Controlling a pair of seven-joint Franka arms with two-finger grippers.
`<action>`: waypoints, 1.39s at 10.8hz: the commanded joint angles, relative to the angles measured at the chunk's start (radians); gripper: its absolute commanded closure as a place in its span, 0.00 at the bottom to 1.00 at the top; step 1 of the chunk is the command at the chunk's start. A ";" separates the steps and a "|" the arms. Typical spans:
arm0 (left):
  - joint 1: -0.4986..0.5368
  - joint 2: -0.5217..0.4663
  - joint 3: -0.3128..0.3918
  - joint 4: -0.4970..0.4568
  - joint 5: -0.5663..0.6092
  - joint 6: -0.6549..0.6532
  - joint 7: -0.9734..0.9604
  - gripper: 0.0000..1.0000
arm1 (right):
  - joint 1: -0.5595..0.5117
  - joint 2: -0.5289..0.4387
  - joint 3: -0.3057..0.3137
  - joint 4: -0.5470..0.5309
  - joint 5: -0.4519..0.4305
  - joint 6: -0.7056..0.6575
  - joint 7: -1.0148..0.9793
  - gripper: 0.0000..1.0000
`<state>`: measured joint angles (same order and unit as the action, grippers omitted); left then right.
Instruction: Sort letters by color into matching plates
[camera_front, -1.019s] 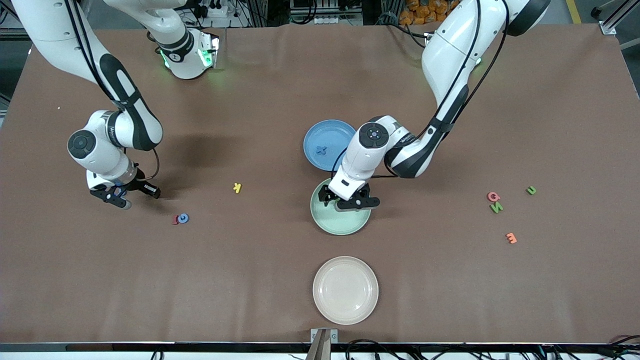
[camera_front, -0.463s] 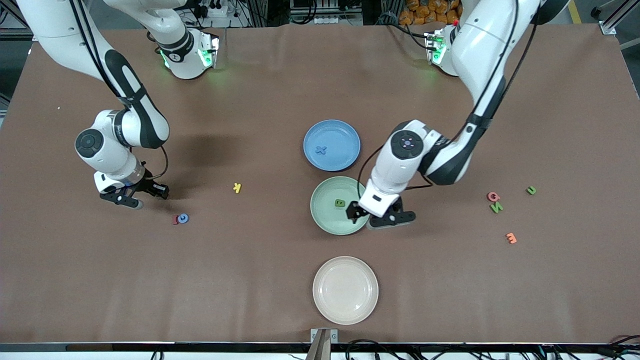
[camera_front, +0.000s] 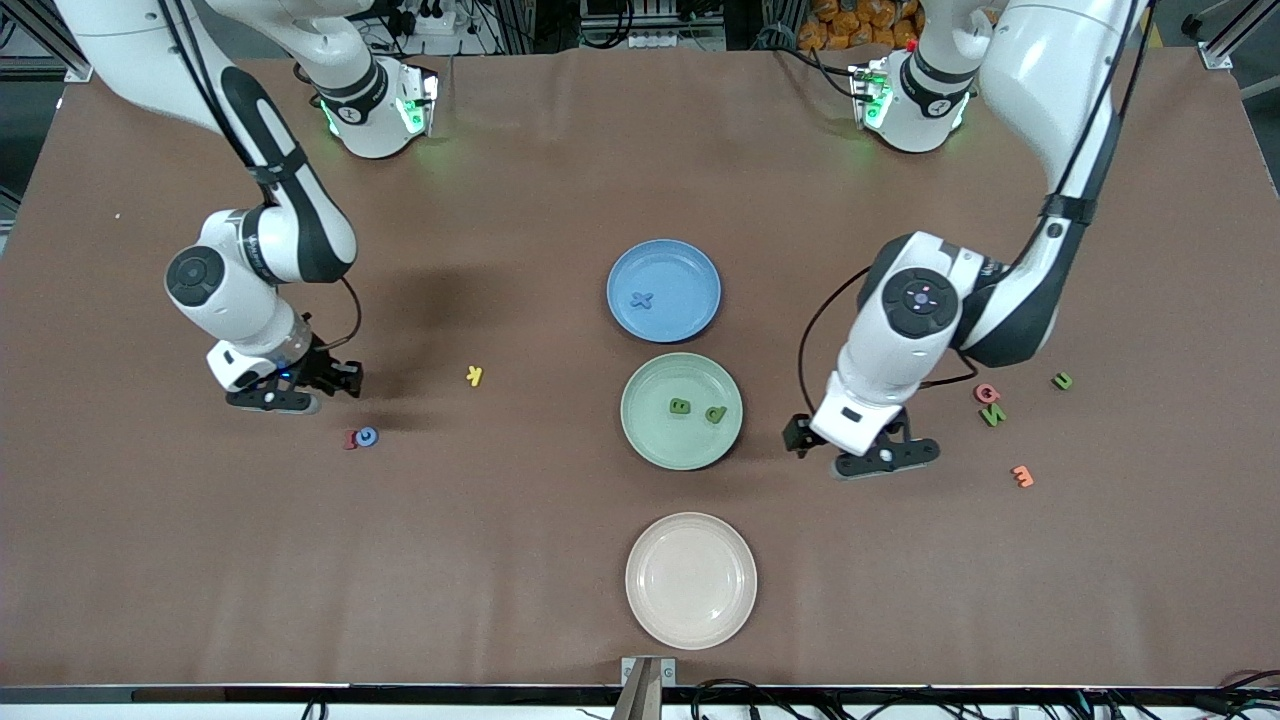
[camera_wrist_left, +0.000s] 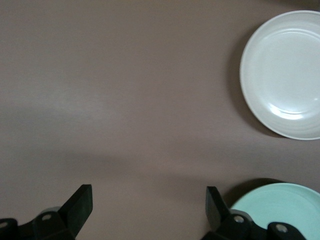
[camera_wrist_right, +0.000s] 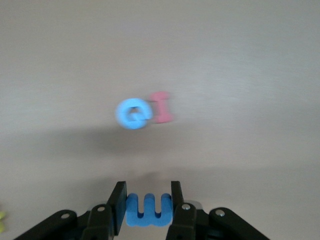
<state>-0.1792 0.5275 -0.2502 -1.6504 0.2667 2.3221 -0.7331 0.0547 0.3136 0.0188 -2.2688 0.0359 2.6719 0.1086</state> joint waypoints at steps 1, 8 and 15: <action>0.108 -0.096 -0.012 -0.119 0.029 -0.021 0.001 0.00 | 0.068 -0.033 0.049 0.063 -0.010 -0.119 -0.001 0.62; 0.314 -0.156 -0.012 -0.278 0.028 -0.012 -0.030 0.00 | 0.361 -0.007 0.053 0.159 -0.010 -0.161 -0.010 0.61; 0.471 -0.008 -0.004 -0.269 0.034 0.083 -0.055 0.00 | 0.640 0.125 0.053 0.304 -0.007 -0.165 0.002 0.62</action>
<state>0.2349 0.4532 -0.2444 -1.9355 0.2691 2.3393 -0.7665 0.6213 0.3679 0.0806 -2.0403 0.0364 2.5197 0.1094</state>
